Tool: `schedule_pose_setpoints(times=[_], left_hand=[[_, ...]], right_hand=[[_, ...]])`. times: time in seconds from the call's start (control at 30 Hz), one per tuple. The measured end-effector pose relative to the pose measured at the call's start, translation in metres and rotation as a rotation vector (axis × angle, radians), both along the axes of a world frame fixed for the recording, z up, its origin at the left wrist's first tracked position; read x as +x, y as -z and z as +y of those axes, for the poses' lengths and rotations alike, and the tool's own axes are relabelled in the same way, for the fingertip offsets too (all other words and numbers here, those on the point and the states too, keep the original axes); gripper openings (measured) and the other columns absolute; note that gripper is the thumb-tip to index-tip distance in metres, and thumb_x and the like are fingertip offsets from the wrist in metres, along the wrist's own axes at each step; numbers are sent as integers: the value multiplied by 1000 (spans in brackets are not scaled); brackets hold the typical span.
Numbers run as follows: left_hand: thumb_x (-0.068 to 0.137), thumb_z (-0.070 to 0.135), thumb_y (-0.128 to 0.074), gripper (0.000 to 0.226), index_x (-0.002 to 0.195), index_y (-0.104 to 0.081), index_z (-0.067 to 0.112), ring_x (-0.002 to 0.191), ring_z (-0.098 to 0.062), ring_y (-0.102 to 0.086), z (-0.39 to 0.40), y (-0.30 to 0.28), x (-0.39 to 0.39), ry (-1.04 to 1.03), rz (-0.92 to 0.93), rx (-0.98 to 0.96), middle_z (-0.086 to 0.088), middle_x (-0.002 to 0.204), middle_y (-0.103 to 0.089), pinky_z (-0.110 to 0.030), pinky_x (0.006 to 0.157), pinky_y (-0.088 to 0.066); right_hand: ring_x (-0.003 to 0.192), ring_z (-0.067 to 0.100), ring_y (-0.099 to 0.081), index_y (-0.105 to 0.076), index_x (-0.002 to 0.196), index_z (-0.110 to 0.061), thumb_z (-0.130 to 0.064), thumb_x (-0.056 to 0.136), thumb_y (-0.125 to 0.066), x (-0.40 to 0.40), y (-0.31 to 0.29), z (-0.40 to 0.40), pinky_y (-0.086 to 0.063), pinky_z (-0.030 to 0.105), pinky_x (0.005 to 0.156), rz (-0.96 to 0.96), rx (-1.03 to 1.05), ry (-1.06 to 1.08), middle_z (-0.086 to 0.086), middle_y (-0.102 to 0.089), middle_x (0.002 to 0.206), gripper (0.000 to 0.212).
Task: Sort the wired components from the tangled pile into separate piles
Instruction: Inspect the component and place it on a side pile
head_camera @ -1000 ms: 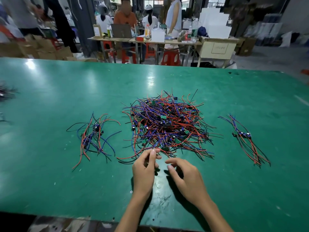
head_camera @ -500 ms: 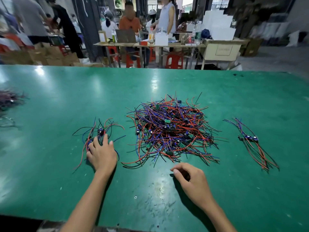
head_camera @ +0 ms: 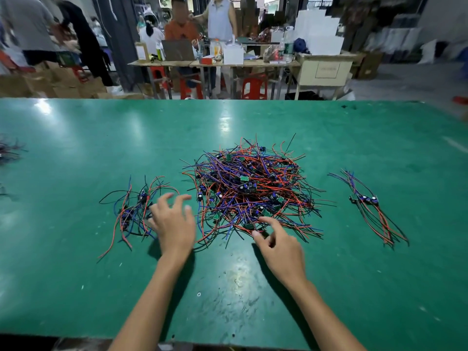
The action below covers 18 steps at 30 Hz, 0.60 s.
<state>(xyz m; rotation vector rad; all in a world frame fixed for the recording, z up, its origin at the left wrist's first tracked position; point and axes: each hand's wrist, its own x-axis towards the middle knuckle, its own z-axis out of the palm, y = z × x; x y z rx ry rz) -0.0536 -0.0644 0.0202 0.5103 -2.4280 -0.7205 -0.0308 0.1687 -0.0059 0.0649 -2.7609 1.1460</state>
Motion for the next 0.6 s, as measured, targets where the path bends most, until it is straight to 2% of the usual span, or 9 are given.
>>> schedule_pose_setpoints(times=[0.07,0.1,0.2,0.3,0.43,0.6], left_hand=[[91,17,-67,20,104,-74,30,118,-20,-43,33,-1,10,299,81,-20,-3,126,-54,-39,101,-34],[89,16,-69,21,104,-74,31,119,-18,-45,49,1,14,407,64,-58,-1,126,-54,-34,98,-32],[90,12,-63,37,118,-68,35,127,-18,-41,84,15,20,493,-56,-106,3,136,-48,-33,97,-25],[95,17,-59,41,131,-60,38,132,-20,-35,92,27,24,458,-108,-115,2,145,-41,-36,103,-22],[97,31,-62,20,116,-66,34,130,-18,-36,85,26,27,447,-69,-132,3,143,-45,-37,101,-21],[93,34,-68,9,101,-69,31,126,-17,-46,84,23,36,483,31,-164,8,133,-56,-33,91,-21]], right_hand=[[78,20,-67,-52,130,-45,-57,98,-50,-5,-2,-7,-48,34,70,-13,164,23,-7,-67,72,34],[85,27,-68,-51,129,-45,-57,100,-47,-8,-2,-10,-47,36,71,-5,226,39,-3,-71,79,32],[91,32,-70,-53,119,-37,-54,101,-45,-11,0,-11,-44,37,68,25,301,57,2,-74,88,26],[87,27,-69,-57,112,-33,-53,100,-49,-7,5,-4,-46,37,69,17,220,19,-3,-73,82,25],[72,22,-64,-62,104,-29,-42,99,-59,2,10,3,-42,37,63,74,-31,-3,-11,-63,63,14],[72,7,-67,-61,100,-35,-31,98,-64,10,7,4,-53,37,71,119,-207,32,-17,-71,77,6]])
